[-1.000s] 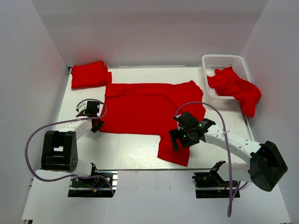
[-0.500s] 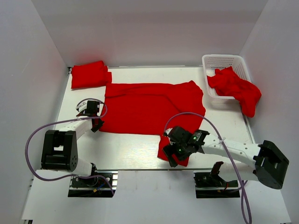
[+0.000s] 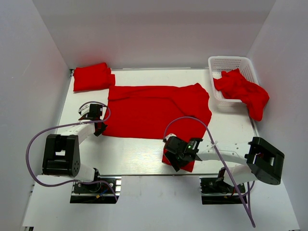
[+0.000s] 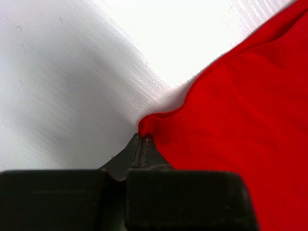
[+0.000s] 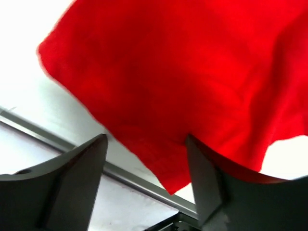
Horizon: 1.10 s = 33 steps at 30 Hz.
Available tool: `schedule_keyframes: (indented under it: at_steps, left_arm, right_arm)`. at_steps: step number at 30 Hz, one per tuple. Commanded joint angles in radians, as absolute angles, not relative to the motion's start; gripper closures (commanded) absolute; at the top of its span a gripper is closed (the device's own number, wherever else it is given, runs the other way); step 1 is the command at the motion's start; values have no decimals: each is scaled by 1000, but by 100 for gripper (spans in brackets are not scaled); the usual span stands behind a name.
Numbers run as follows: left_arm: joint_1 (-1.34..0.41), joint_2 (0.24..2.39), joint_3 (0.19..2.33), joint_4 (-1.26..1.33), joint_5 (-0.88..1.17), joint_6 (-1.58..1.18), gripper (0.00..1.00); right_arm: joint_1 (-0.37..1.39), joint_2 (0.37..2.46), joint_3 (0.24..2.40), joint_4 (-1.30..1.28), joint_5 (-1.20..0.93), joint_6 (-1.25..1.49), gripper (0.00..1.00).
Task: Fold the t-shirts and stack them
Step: Grap the side of the flattened tshirt closest away from the robot with both arms
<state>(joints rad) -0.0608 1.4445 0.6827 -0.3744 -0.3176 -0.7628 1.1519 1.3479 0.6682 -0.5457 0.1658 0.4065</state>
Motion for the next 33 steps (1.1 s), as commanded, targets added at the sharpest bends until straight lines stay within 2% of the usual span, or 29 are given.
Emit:
schedule_keyframes:
  at_steps: [1,5,6,8,9,11,19,25,33]
  left_arm:
    - [-57,1439,650,-428,-322,-755,100]
    - [-57,1428,641,-428,-322,-755,100]
    - [-57,1419,641,-428,-322,-755,100]
    - [-57,1419,641,-428,-308,-755,100]
    - [-57,1419,641,-419,-293,-755,100]
    - [-57,1419,641,-419,-279,-744,100]
    - [-57,1373,681,-428,-232,-744,100]
    - [-57,1364,713,-393,-169,-744,100]
    - [-57,1469,850,-426,-135,-753,100]
  right_arm:
    - [1177,1416,644,-584,239,529,34]
    - [1201,1445,649,-591,326,572,58]
    - [1209,1448,656,-598,336,581,71]
    - [1218,1456,664,-600,348,584,81]
    - [1223,1453,670,-604,350,584,92]
    - [1227,1437,676,-601,356,574,100]
    - [1206,1355,744,-615,507,548,100]
    - [1102,1370,796,-565,632,558,100]
    - [967,1378,857,-376,574,422,100]
